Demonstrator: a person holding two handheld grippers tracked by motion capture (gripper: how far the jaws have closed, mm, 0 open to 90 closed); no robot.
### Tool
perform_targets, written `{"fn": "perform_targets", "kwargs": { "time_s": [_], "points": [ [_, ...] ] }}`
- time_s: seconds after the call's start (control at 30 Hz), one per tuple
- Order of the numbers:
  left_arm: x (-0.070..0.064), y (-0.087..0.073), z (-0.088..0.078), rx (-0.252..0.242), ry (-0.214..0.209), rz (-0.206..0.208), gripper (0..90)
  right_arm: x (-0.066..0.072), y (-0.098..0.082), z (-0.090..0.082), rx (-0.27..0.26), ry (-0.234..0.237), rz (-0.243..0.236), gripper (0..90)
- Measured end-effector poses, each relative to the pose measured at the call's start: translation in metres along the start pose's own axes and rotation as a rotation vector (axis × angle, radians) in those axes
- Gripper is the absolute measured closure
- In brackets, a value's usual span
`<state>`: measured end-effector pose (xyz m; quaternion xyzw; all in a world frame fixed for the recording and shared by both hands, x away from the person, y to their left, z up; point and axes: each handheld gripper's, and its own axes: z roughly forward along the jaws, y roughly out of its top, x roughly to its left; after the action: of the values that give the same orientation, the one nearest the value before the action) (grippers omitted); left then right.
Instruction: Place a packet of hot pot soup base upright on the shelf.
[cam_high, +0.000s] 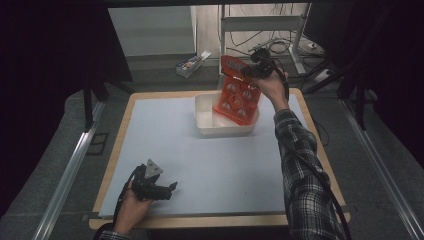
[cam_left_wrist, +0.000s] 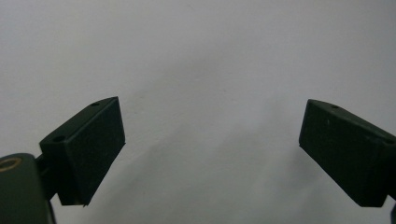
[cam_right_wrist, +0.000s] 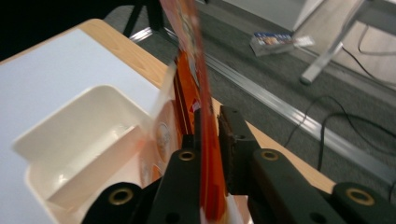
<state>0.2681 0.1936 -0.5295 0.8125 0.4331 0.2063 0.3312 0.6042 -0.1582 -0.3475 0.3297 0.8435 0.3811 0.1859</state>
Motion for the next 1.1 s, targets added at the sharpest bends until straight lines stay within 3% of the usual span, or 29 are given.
{"fn": "perform_targets", "kwargs": {
  "time_s": [0.17,0.23,0.27,0.3,0.33,0.37,0.4,0.43,0.47,0.5,0.77,1.1],
  "points": [
    [0.003,-0.001,-0.001,0.0,-0.002,-0.022,6.6,-0.006,-0.003,0.007,0.066,-0.05,-0.002,74.4],
    [0.004,-0.001,-0.002,-0.002,-0.003,-0.029,6.3,-0.004,-0.001,0.007,0.065,-0.066,-0.007,57.2],
    [0.004,-0.001,-0.002,-0.002,-0.003,-0.029,6.1,-0.004,-0.001,0.007,0.065,-0.066,-0.007,57.2],
    [0.005,-0.001,-0.003,-0.009,-0.008,-0.039,5.9,-0.002,0.001,0.006,0.055,-0.067,-0.014,44.2],
    [0.005,0.0,-0.003,-0.011,-0.01,-0.041,5.8,-0.001,0.002,0.006,0.053,-0.074,-0.011,38.6],
    [0.005,0.0,-0.003,-0.011,-0.01,-0.041,5.6,-0.001,0.002,0.006,0.053,-0.074,-0.011,38.6],
    [0.005,0.0,-0.004,-0.015,-0.014,-0.048,5.5,0.0,0.004,0.005,0.042,-0.097,-0.016,29.3],
    [0.005,0.0,-0.004,-0.015,-0.014,-0.048,5.4,0.0,0.004,0.005,0.042,-0.097,-0.016,29.3],
    [0.006,0.0,-0.005,-0.016,-0.021,-0.052,5.3,0.001,0.005,0.003,0.032,-0.105,-0.022,19.7],
    [0.006,0.0,-0.004,-0.017,-0.024,-0.054,5.3,0.0,0.005,0.003,0.03,-0.111,-0.023,16.9],
    [0.005,0.0,-0.004,-0.023,-0.029,-0.06,4.8,-0.001,0.005,-0.009,0.026,-0.078,-0.031,5.4],
    [0.003,0.002,-0.005,-0.037,-0.04,-0.048,3.6,0.002,0.002,-0.029,-0.015,-0.032,-0.021,1.3]
  ]
}}
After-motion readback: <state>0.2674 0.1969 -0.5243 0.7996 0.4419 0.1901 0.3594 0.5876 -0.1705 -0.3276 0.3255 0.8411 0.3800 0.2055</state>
